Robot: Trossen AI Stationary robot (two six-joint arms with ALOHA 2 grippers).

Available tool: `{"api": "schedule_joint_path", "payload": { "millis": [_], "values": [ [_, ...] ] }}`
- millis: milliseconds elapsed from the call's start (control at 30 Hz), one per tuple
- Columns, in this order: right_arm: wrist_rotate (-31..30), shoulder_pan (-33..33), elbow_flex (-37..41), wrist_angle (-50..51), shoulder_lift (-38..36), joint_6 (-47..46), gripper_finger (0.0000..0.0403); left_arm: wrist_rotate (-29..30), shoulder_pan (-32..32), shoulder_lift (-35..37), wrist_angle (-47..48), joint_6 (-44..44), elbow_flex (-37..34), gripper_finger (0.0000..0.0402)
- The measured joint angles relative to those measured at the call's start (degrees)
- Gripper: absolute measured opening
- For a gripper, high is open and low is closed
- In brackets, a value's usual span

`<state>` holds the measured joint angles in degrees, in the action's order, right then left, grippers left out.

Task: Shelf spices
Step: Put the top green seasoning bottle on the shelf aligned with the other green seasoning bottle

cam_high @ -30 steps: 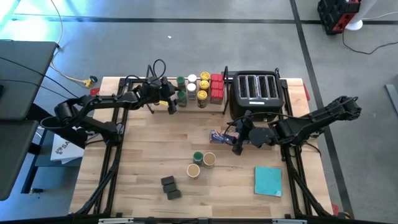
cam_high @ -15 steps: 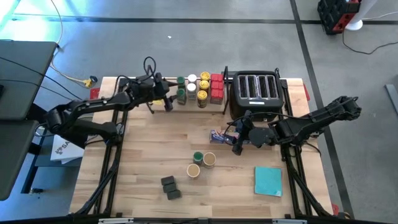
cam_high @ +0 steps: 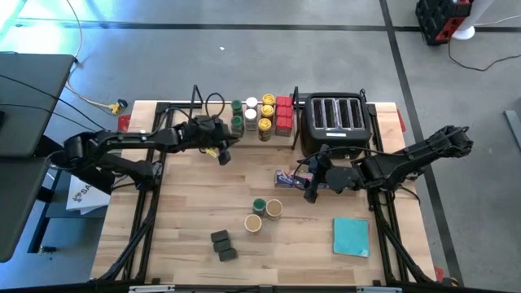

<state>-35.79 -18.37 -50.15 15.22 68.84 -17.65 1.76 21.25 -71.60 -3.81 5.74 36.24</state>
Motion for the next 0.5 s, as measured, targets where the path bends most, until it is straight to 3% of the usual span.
{"api": "schedule_joint_path", "payload": {
  "millis": [100, 500],
  "values": [
    [0.0, 0.0, 0.0, 0.0, 0.0, 0.2, 0.0243, 2.9, 1.3, -4.0, -3.4, -0.1, 0.0, 0.0006],
    [0.0, 0.0, 0.0, 0.4, 0.0, 0.3, 0.0243, 3.4, 6.3, -13.5, -14.6, 1.0, 0.0, 0.0001]
  ]
}}
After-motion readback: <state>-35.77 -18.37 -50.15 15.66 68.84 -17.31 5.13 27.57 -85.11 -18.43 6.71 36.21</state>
